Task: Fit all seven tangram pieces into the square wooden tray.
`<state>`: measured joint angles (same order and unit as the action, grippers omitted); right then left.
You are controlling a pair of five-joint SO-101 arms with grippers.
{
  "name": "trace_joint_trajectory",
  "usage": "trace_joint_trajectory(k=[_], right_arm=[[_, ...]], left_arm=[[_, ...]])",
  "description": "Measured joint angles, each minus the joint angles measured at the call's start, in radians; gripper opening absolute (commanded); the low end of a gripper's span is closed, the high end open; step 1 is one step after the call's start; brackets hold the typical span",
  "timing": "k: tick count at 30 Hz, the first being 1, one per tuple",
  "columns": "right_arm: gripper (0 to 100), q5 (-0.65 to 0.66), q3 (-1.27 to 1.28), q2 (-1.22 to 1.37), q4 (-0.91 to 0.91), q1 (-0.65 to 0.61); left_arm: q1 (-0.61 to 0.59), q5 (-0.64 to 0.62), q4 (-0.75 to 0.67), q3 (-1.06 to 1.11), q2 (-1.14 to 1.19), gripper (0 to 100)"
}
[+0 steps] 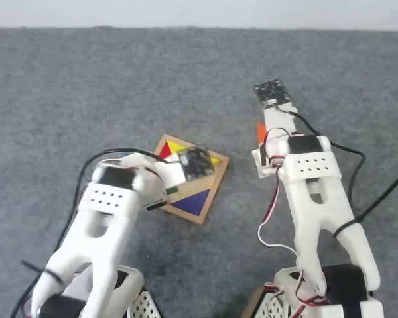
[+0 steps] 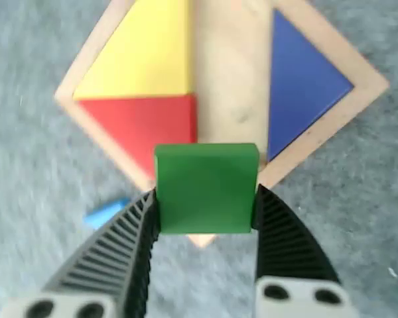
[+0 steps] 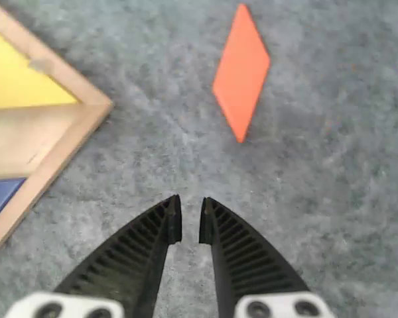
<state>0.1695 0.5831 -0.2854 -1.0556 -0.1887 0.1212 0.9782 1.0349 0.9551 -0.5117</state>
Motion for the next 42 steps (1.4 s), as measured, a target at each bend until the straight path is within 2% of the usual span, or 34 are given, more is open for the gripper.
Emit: trace_joint_trajectory(k=[8,12,18,21,27,33,39,42], right_arm=[[5.4,-0.052,0.000,-0.006,0.000,0.052],[5.4,-0.055,0.000,-0.006,0.000,0.052],[5.4,-0.055,0.000,-0.006,0.000,0.052],[5.4,-0.055,0.000,-0.006,0.000,0.052],[5.4,-0.055,0.000,-0.006,0.000,0.052],[5.4,-0.055,0.000,-0.006,0.000,0.052],[5.4,-0.055,0.000,-0.006,0.000,0.052],[5.4,-0.055,0.000,-0.006,0.000,0.052]], left_arm=[[0.084,0.048,-0.028,-0.166,0.304,9],[0.086,-0.043,-0.021,-0.278,0.471,10],[0.086,-0.120,0.115,-0.439,0.617,10],[0.086,-0.143,0.137,-0.462,0.632,11],[0.063,-0.209,0.176,-0.486,0.632,25],[0.015,-0.233,0.296,-0.565,0.634,25],[0.017,-0.239,0.310,-0.575,0.634,25],[-0.002,-0.302,0.319,-0.614,0.634,25]])
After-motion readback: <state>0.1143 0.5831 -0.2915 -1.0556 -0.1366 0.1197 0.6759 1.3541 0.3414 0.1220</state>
